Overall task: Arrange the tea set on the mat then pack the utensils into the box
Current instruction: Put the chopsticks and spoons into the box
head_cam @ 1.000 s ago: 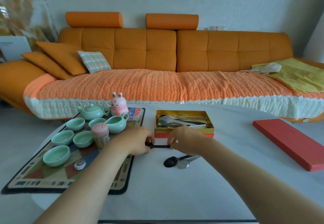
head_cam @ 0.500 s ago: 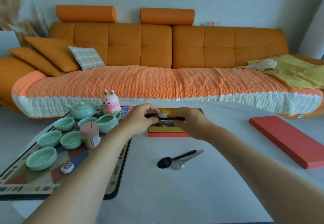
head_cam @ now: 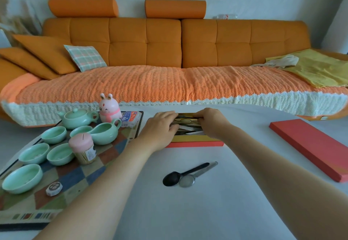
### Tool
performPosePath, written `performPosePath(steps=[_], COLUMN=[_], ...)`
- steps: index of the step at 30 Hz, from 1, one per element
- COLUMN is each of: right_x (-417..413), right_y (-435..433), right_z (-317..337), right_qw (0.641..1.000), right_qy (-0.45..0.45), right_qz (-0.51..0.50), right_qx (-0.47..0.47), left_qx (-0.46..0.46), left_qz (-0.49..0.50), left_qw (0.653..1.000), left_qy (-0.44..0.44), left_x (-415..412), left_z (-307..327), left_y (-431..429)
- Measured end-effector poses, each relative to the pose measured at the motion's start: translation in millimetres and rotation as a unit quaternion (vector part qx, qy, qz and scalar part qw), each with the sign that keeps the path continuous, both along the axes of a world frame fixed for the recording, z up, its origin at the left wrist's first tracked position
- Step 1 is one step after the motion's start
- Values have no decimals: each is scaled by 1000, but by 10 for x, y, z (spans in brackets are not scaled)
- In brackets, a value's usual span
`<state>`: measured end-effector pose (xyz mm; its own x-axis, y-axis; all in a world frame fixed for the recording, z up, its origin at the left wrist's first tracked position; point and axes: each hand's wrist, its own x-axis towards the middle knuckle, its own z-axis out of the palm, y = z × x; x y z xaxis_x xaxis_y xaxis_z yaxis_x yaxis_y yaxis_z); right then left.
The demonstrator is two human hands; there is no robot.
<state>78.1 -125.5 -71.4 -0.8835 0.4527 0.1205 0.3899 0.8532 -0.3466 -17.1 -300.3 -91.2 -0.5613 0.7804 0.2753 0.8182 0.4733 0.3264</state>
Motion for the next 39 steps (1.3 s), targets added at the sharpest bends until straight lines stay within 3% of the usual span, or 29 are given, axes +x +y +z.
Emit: performPosePath(steps=[6, 10, 16, 22, 26, 32, 39], right_x=[-66, 2, 115, 310, 489, 716, 743], right_y=[8, -46, -56, -185, -398, -626, -692], right_z=[5, -20, -43, 39, 181, 208, 95], right_qw=[999, 998, 996, 974, 981, 962, 965], right_qy=[41, 1, 3, 152, 97, -146, -159], right_qz=[-12, 69, 87, 159, 166, 229, 206], right_qx=[-18, -11, -22, 49, -28, -24, -33], left_qx=[-86, -103, -12, 85, 70, -99, -171], left_qz=[-3, -12, -35, -48, -44, -47, -67], left_qw=[996, 995, 999, 991, 996, 987, 969], left_qy=[20, 14, 4, 96, 13, -114, -168], left_x=[-14, 3, 77, 212, 391, 626, 647], left_z=[-27, -12, 49, 153, 263, 272, 239], left_y=[68, 70, -25, -166, -286, -465, -628])
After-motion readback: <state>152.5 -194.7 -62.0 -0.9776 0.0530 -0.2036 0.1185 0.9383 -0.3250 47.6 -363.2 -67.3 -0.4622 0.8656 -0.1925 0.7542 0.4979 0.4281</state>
